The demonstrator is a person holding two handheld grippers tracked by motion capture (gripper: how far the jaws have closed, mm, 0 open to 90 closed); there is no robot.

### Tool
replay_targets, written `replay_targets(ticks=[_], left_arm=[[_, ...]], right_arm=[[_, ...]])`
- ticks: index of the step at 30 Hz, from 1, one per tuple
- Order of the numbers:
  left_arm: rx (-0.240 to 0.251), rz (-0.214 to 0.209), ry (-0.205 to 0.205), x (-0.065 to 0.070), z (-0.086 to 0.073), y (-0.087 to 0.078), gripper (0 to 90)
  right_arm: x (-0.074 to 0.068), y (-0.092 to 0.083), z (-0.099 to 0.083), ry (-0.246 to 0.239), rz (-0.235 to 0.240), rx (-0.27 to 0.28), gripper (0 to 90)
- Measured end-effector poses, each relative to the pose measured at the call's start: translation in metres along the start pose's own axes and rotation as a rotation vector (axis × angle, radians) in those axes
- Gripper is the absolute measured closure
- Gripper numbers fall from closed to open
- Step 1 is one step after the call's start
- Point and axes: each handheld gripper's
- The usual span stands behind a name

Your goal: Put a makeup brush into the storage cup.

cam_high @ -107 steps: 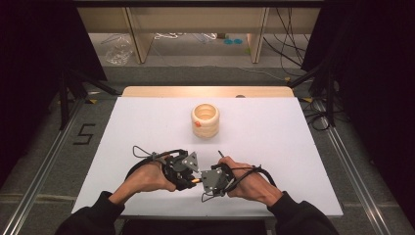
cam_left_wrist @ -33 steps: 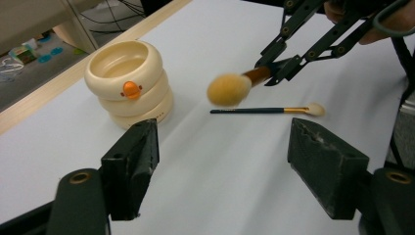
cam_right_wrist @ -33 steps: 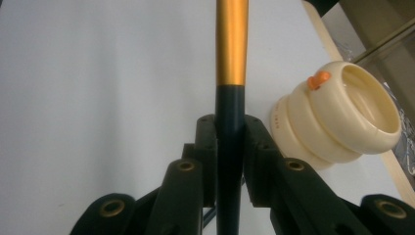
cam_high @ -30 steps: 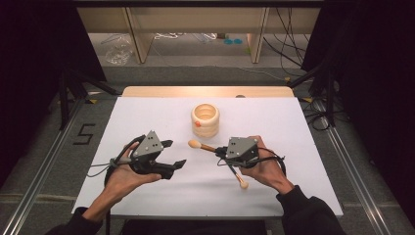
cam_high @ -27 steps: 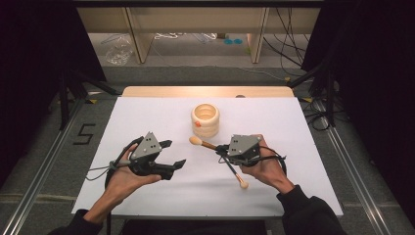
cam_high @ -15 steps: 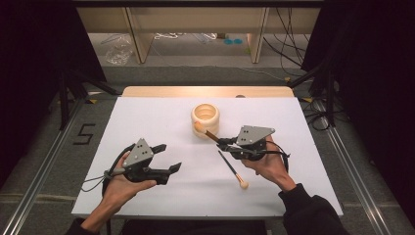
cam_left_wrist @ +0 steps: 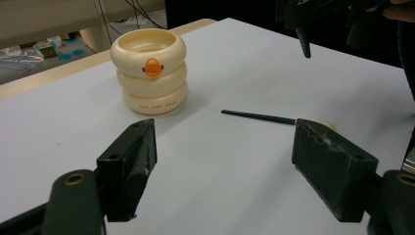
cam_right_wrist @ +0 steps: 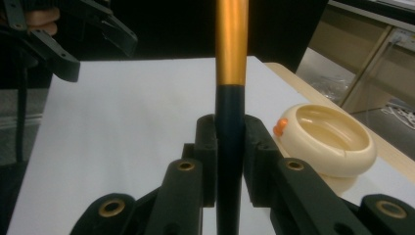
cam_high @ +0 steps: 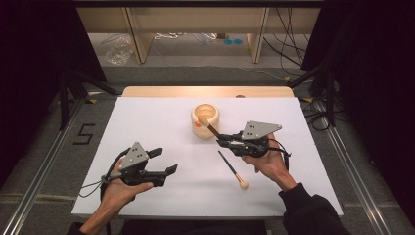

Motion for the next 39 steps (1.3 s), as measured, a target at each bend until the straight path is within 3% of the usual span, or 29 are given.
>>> replay_targets(ticks=[5,19,30,31,32,39], left_arm=[[0.019,-0.008,-0.008,0.001,0.004,0.001,25.9],[0.075,-0.051,-0.034,0.01,0.019,0.01,28.1],[0.123,-0.104,-0.013,0.019,0.04,0.019,33.6],[0.127,-0.109,0.004,0.019,0.042,0.02,33.6],[0.133,-0.116,-0.01,0.02,0.043,0.022,34.1],[0.146,-0.164,0.007,0.027,0.052,0.031,41.9]], right_arm=[[-0.001,0.002,0.0,-0.003,0.001,0.012,79.4],[-0.007,0.01,0.0,0.045,0.064,0.073,79.5],[-0.015,0.017,0.002,0.037,0.112,0.1,79.5],[-0.015,0.017,0.002,0.037,0.112,0.1,79.5],[-0.016,0.016,0.002,0.032,0.107,0.092,79.5],[-0.023,0.021,0.004,0.011,0.128,0.098,79.5]])
Point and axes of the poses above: each handheld gripper's, and its own axes: y roughly forward along the jaws, z roughly out of its top, x roughly to its right, and after that the axes turned 1 degree about -x, right-handed
